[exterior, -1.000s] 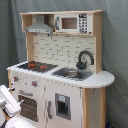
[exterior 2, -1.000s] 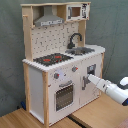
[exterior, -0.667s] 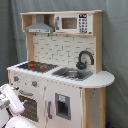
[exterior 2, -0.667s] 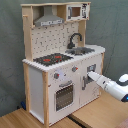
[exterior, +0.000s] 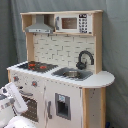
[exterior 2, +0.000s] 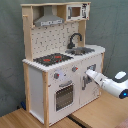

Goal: Play with the kitchen

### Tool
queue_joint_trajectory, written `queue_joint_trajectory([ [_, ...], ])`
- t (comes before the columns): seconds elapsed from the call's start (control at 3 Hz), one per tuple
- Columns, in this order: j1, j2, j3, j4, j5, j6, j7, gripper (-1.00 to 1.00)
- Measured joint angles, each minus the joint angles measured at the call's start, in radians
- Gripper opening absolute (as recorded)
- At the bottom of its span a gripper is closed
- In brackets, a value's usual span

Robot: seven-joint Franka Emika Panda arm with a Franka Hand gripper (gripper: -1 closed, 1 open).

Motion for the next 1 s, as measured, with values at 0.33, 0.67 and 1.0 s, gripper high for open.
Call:
queue_joint_trajectory([
  [0.33,-0.056,-0.014,-0.003,0.006,0.0,0.082,0.03,1.0],
  [0.67,-0.114,-0.026,-0.026,0.02,0.0,0.164,0.045,1.0],
  [1.0,-0.175,-0.026,-0.057,0.048,0.0,0.242,0.058,1.0],
])
